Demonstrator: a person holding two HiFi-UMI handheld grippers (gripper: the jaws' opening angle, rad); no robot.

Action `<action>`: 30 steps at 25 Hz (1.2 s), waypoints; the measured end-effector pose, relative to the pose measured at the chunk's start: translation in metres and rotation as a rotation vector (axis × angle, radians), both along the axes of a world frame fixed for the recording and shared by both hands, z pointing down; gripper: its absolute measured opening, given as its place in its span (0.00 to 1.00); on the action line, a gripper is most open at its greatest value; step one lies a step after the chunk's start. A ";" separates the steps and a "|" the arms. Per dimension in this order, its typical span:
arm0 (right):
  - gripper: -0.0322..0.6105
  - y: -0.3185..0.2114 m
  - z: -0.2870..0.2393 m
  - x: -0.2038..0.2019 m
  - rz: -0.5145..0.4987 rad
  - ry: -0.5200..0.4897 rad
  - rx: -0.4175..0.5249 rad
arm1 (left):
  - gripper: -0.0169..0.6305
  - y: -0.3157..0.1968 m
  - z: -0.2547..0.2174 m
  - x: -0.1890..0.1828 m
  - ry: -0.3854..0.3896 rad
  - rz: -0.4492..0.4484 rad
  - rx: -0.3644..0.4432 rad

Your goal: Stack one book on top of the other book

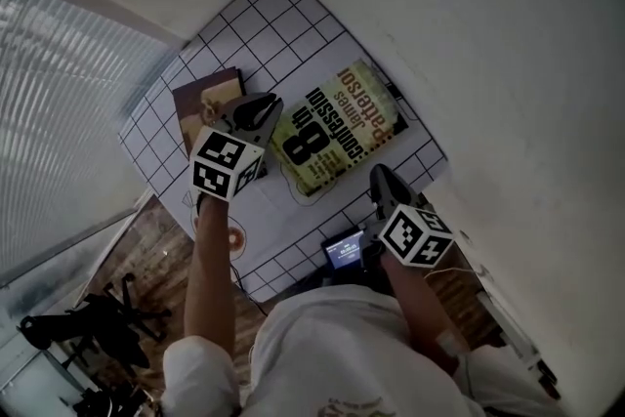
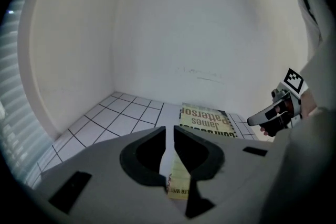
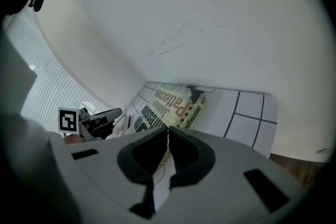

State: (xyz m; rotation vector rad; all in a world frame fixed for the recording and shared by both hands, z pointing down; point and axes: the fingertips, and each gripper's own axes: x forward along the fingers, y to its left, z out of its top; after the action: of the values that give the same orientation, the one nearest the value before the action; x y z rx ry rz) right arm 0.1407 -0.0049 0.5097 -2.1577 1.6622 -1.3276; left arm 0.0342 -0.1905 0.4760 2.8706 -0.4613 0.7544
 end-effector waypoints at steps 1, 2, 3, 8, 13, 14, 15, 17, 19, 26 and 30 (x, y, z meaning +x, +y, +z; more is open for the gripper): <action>0.06 -0.001 0.003 0.000 0.002 -0.005 -0.006 | 0.12 0.000 0.005 0.001 -0.010 0.009 -0.020; 0.06 -0.002 0.005 -0.001 0.003 -0.012 -0.011 | 0.18 0.000 0.009 0.003 -0.023 0.021 -0.034; 0.06 -0.003 0.008 -0.001 0.004 -0.020 -0.017 | 0.18 0.000 0.013 0.004 -0.038 0.035 -0.041; 0.26 -0.008 0.023 -0.006 0.019 -0.059 -0.034 | 0.22 0.000 0.032 0.014 -0.119 0.105 -0.071; 0.42 -0.018 0.029 -0.024 -0.013 -0.125 -0.032 | 0.30 0.002 0.045 0.021 -0.163 0.159 -0.113; 0.46 -0.019 0.033 -0.028 -0.019 -0.135 -0.041 | 0.30 0.002 0.048 0.021 -0.175 0.171 -0.125; 0.48 -0.020 0.036 -0.032 -0.021 -0.146 -0.050 | 0.31 0.004 0.051 0.021 -0.192 0.191 -0.135; 0.50 -0.023 0.040 -0.039 -0.027 -0.170 -0.060 | 0.32 0.009 0.056 0.021 -0.231 0.235 -0.148; 0.51 -0.026 0.042 -0.046 -0.038 -0.189 -0.063 | 0.33 0.011 0.059 0.022 -0.255 0.259 -0.159; 0.52 -0.034 0.047 -0.056 -0.031 -0.233 -0.092 | 0.33 0.013 0.063 0.023 -0.297 0.310 -0.236; 0.52 -0.035 0.054 -0.052 -0.009 -0.253 -0.126 | 0.33 0.018 0.067 0.026 -0.373 0.388 -0.289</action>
State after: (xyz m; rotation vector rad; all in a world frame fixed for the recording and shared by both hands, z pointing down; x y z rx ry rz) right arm 0.0886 -0.0400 0.5638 -1.9454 1.5309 -1.6694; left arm 0.0606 -0.1726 0.5426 2.5721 0.1715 1.3078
